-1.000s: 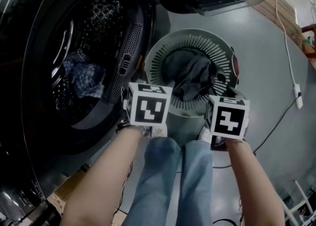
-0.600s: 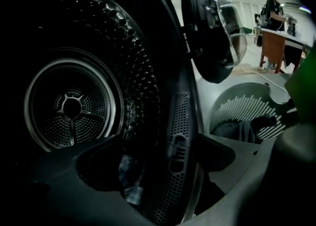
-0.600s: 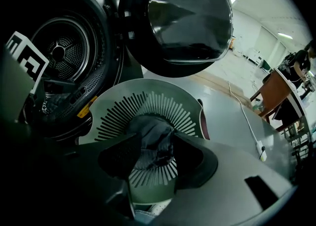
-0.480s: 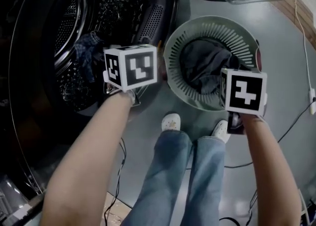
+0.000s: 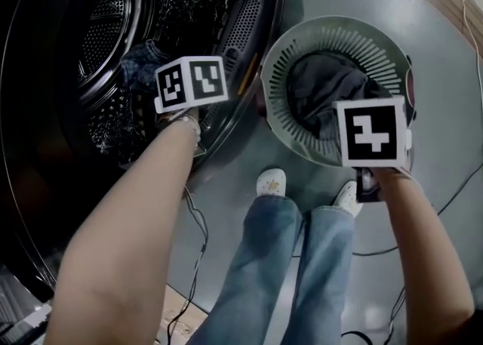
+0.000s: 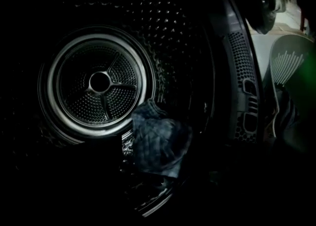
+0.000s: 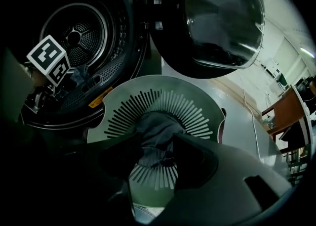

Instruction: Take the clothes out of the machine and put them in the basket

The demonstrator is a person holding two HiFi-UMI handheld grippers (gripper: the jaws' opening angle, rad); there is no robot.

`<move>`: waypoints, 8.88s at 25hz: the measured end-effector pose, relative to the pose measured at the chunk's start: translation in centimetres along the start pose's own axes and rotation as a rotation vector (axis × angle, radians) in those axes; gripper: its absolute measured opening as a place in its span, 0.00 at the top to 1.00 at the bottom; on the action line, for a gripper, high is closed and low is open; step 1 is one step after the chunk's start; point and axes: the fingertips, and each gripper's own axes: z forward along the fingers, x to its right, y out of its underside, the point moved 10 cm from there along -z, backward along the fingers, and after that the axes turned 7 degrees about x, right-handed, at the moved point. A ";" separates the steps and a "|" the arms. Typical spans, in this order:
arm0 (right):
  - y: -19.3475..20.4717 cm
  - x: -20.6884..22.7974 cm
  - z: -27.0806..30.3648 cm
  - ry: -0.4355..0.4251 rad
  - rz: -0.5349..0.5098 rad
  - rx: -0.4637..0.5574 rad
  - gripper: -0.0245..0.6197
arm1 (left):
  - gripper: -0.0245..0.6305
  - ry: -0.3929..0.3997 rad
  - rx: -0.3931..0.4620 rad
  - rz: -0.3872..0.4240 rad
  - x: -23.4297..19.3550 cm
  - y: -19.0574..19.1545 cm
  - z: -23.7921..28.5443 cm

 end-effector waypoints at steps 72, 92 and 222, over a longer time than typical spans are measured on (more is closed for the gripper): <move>1.9 6.0 -11.9 0.071 0.117 0.003 0.73 | 0.91 0.752 0.288 -0.115 5.8 -7.7 -19.8; 2.0 7.6 -12.4 0.087 0.230 -0.008 0.80 | 0.91 1.280 0.516 -0.158 9.0 -10.9 -26.4; 3.1 9.5 -14.2 0.097 0.290 0.058 0.88 | 0.90 0.894 0.129 -0.013 12.0 -5.1 -21.0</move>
